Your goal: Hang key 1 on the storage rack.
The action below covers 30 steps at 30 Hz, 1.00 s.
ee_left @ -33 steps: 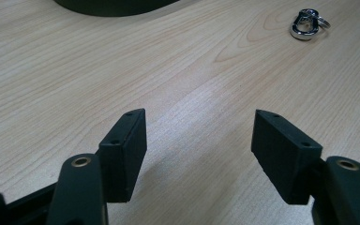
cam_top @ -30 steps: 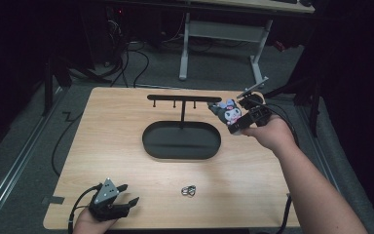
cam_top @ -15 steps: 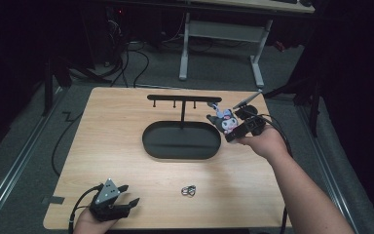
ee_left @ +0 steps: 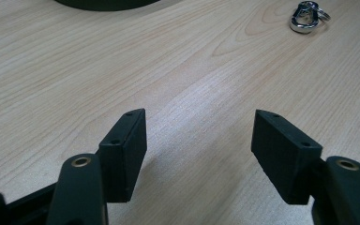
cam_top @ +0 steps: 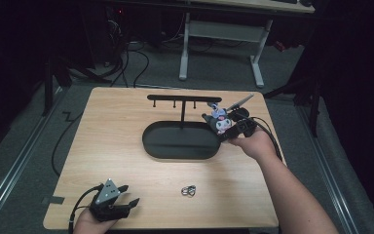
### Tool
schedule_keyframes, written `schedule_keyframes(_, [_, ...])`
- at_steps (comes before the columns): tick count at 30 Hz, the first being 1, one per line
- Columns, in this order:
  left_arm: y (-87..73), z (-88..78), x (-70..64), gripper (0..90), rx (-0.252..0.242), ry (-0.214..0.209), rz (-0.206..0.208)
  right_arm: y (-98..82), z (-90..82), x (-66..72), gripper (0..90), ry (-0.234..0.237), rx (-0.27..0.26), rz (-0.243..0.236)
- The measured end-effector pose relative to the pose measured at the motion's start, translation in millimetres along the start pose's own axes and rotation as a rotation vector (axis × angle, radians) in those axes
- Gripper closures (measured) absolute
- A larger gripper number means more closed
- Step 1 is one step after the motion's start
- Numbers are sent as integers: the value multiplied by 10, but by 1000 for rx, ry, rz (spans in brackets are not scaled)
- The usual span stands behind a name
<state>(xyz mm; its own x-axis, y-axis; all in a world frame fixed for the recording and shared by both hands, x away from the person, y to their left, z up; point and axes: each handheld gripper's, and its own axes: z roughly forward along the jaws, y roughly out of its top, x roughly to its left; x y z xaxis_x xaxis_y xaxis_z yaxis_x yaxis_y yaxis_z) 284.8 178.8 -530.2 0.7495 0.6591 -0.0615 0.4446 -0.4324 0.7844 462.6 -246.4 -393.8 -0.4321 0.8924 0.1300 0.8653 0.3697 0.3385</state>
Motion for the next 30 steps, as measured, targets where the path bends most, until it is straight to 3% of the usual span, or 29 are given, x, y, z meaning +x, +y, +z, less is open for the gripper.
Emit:
schedule_keyframes(9, [-2, 18, -22, 367, 9, 2, 11, -5, 148, -20, 458, 6, 8, 13])
schedule_keyframes(15, [-6, 23, -19, 367, 11, 2, 12, -27, 242, -53, 388, 6, -19, 49])
schedule_keyframes(20, [3, 23, -19, 368, 9, 5, 11, -62, 208, -54, 366, 12, -36, 57])
schedule_keyframes(25, [15, 27, -16, 368, 4, 7, 11, -203, 116, -3, 398, 17, -56, 25])
schedule_keyframes(28, [25, 28, -22, 368, 3, 8, 10, -362, 93, 63, 419, 12, -75, -26])
schedule_keyframes(30, [28, 27, -28, 375, 4, 4, 6, -464, 96, 91, 402, 19, -84, -23])
